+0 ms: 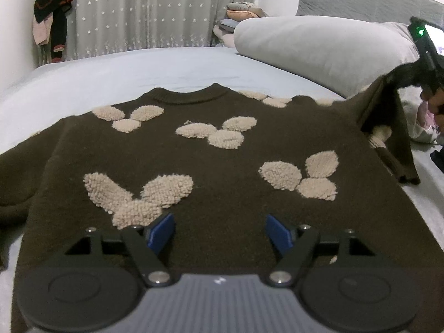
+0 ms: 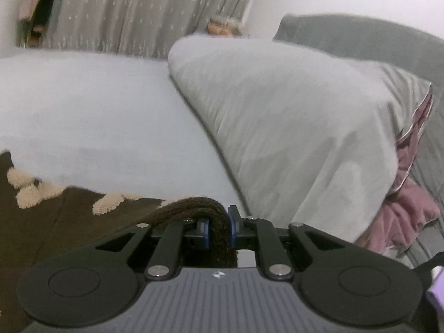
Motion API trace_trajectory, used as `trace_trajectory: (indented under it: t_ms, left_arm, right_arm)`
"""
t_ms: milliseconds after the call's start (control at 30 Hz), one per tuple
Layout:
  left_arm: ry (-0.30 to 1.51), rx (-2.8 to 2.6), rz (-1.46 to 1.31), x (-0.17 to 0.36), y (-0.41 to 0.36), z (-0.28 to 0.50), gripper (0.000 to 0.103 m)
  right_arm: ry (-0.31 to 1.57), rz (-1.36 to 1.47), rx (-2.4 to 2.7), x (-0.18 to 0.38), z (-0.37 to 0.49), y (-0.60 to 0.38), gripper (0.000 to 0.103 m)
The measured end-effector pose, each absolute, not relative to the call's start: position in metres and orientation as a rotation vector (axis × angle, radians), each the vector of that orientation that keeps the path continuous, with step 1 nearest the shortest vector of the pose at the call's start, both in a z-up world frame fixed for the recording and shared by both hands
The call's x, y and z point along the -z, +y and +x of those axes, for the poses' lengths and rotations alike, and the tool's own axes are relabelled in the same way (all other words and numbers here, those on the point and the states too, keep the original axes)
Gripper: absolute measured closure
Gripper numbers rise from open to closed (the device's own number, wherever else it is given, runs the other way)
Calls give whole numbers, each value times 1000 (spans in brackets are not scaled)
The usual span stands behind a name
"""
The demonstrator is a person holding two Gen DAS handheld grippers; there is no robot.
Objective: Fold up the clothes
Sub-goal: 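Grasp the brown sweater sleeve with the right tool and lift it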
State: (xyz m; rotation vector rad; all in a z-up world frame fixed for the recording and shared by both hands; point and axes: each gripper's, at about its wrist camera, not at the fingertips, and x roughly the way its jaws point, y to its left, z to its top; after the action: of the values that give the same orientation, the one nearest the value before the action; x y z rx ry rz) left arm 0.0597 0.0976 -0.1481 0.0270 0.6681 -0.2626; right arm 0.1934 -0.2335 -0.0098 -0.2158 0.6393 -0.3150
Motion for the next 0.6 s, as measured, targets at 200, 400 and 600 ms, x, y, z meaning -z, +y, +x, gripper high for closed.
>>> trace_trajectory:
  t_ms: [200,400,600]
  left_arm:
    - [669,263,20,147,98,59,26]
    - [668,260,24,147,97,60,26]
    - [668,260,26,147,97,60,25]
  right_arm:
    - [717,-83,309,22,178,-251,60]
    - [792,128,271,33,158,-279,50]
    - [847,232,266,61,142,-284,49]
